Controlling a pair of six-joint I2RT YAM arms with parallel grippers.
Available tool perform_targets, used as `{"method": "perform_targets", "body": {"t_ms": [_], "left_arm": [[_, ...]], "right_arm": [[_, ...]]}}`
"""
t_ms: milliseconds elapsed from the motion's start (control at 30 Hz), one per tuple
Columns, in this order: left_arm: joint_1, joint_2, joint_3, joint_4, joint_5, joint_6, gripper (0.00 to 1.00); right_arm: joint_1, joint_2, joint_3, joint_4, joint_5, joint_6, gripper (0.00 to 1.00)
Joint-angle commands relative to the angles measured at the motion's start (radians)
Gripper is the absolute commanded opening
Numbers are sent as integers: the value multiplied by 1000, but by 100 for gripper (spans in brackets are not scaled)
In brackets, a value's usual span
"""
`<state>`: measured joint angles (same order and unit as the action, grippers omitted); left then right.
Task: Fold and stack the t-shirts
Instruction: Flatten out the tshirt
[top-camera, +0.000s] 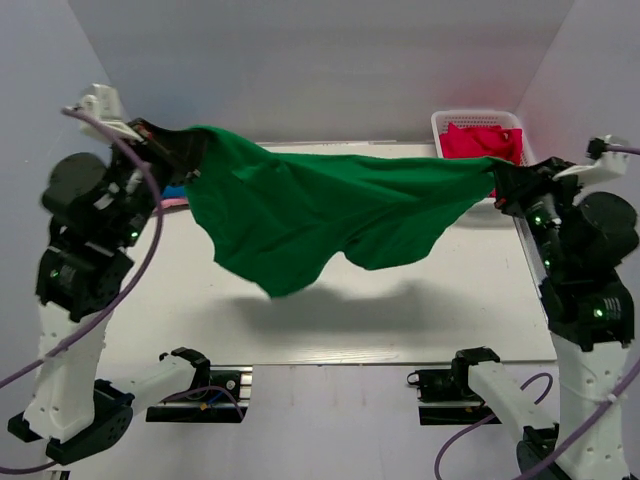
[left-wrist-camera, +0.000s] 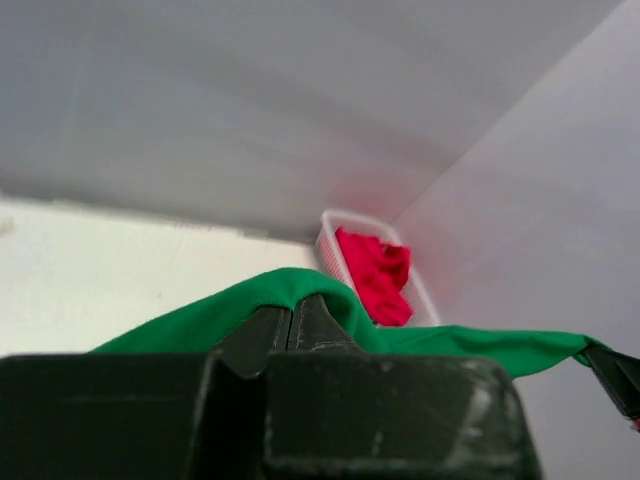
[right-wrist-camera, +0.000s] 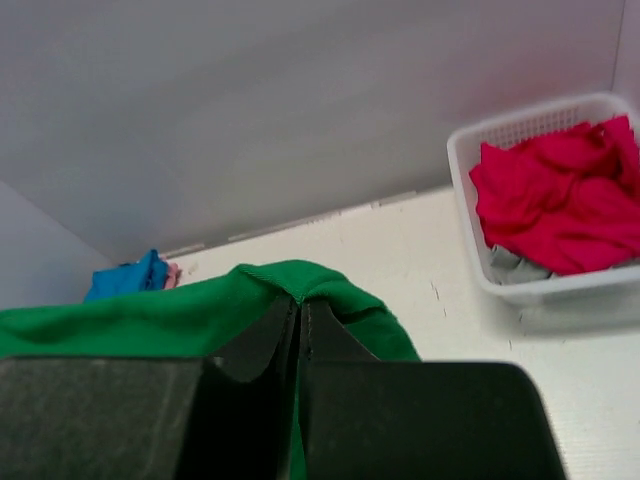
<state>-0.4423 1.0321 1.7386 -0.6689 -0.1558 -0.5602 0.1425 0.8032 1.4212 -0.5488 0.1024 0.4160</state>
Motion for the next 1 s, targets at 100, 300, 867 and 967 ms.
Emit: {"method": "perform_targets", "body": {"t_ms": [100, 300, 867, 967], "left_arm": [[13, -26, 216, -106, 64, 62, 0], [13, -107, 259, -124, 76, 62, 0], [46, 558, 120, -5, -396, 56, 0], [91, 898, 316, -49, -372, 56, 15]], "right_arm": [[-3, -102, 146, -100, 2, -49, 0], [-3, -185, 179, -149, -64, -40, 0], [-7, 276, -237, 111, 48, 33, 0], [-18, 511, -176, 121, 36, 27, 0]]}}
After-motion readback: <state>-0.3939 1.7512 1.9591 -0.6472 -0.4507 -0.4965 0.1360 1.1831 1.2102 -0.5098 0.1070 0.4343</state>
